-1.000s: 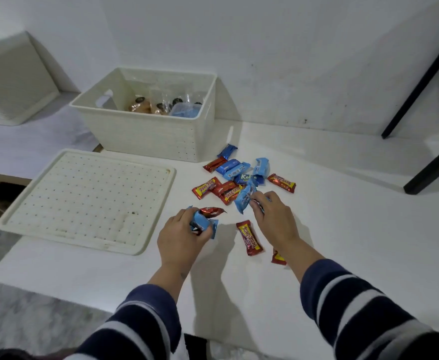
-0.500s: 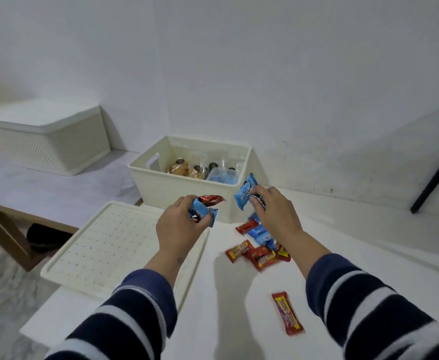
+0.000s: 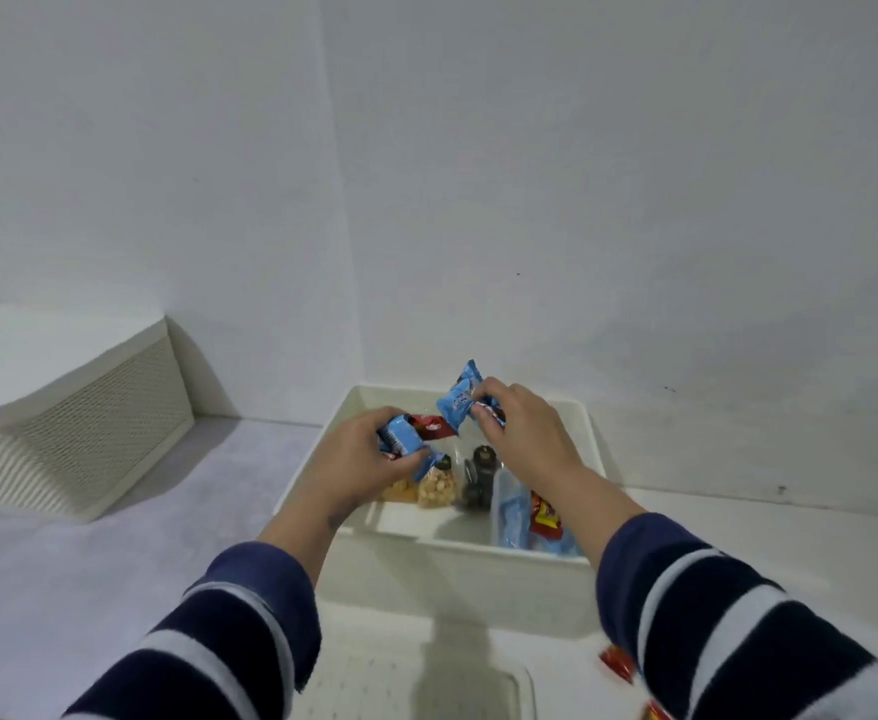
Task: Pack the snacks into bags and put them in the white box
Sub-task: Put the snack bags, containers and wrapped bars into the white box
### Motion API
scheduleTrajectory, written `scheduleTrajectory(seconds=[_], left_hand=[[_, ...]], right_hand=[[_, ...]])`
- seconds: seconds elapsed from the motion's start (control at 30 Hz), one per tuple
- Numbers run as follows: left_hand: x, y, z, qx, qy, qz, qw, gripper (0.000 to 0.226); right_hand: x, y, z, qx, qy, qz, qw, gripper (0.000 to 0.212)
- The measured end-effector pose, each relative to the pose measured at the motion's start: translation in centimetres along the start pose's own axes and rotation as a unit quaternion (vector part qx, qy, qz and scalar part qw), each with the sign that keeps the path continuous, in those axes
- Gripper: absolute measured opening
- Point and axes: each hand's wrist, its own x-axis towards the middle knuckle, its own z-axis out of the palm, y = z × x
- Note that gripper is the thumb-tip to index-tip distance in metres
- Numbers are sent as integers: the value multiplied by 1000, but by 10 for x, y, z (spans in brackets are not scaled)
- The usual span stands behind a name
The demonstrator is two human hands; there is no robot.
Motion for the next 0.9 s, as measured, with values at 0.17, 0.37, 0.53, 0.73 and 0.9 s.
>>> scheduleTrajectory(seconds=[0.17,0.37,0.53,0.73,0.9], left_hand=[[45,-65,11,22,-78,-36,996,35],[65,-98,37,102,-257,-38,960,47],[58,-112,57,74,-374,-88,920,52],[55,-99,47,64,-387,-122,912,86],[50,-68,29,92,-359,-79,925,76]], right_hand=[[35,8,74,24,-44,52,997,9],[36,17,131,47,-142,106,983,12],[21,25,148,43,-343,175,922,25],[23,3,129,21,-430,206,879,54],[25,-14,88,-44,-381,165,909,50]])
